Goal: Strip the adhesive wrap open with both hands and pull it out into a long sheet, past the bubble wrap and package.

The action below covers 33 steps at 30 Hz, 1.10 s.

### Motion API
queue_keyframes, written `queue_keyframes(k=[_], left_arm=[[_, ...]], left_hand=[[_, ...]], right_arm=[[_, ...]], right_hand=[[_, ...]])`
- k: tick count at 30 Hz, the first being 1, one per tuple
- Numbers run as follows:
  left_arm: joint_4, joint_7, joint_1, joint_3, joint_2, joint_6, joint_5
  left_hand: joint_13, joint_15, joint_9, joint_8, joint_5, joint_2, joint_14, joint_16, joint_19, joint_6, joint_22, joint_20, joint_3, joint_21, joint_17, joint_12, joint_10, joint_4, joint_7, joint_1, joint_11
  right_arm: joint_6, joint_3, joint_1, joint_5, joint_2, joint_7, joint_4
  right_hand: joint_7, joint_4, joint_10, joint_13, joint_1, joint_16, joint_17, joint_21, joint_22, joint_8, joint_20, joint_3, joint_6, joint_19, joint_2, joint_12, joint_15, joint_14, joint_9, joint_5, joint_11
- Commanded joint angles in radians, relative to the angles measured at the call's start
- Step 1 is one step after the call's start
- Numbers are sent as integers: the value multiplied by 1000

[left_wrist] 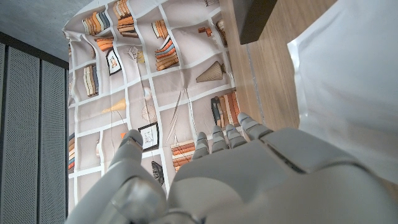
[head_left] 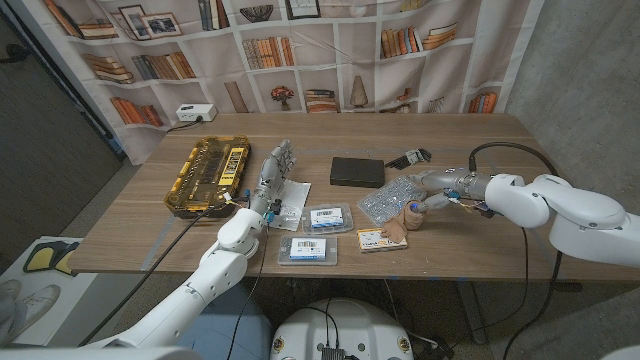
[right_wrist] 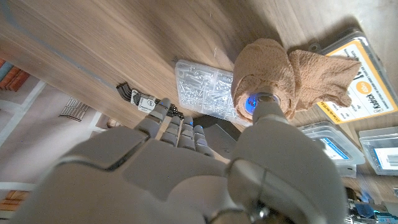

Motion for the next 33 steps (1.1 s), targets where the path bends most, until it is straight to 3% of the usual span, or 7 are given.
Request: queue_keyframes(k=[1,4,11,18,23,26,33], left_arm=[[-8,11,10,-4,3,0,0],[-6,10,10,-3,2,1,0],[-7,11,7,0,3,9,1],[-7,12,3,1,3,14,3],[-4,12,-1,3,0,15,3],[-1,11,-2,4,-1,14,5],[6,8,-5,6,-6,12,3]], left_hand=[[3,-1,-1,-1,5,4,-6,3,-1,2,4,0,-3,7,3,6,-2,-2,-3,6,1],[3,-1,-1,-1,5,4,-6,4,-2,2,4,0,-3,7,3,6,-1,-2,-4,6,1],[3,-2,-1,-1,5,5,-7,3,-2,2,4,1,-3,7,3,6,-2,-2,-3,6,1],[3,-1,-1,-1,5,5,-7,3,-2,2,4,1,-4,7,3,7,-1,-2,-3,6,0],[3,-2,-1,-2,5,5,-6,4,-2,2,4,1,-4,7,3,6,-1,-2,-4,6,0],[3,-2,-1,-1,5,5,-7,3,-2,2,4,0,-4,7,3,7,-1,-1,-4,6,0],[3,-1,-1,-2,5,5,-7,4,-2,2,4,1,-4,7,3,6,-1,-1,-4,6,2]], right_arm=[[24,-22,24,-20,21,32,12],[28,-21,22,-19,23,32,16],[34,-23,23,-12,29,40,23],[36,-30,29,-17,42,47,30],[33,-29,30,-13,46,48,30],[34,-29,27,-11,45,46,31],[33,-31,22,-6,45,45,32]], right_hand=[[-26,8,5,9,12,15,12,11,3,5,-4,14,-2,25,4,8,-28,16,5,3,-23],[-33,10,9,13,13,23,17,15,4,7,-5,18,4,41,6,12,-34,33,6,2,-26],[-49,19,21,29,10,59,48,40,9,12,-3,35,22,131,18,29,-43,98,10,1,-43],[-69,17,54,48,19,106,88,63,13,21,-19,49,62,226,25,59,-85,177,13,0,-59],[-88,12,95,65,33,136,117,71,15,37,-31,51,122,270,24,94,-101,223,18,-2,-80],[-89,11,109,73,41,150,131,77,16,40,-35,53,139,294,24,108,-111,241,21,-4,-80],[-95,10,137,85,51,174,153,81,18,49,-36,52,176,316,21,132,-128,279,25,-6,-94]])
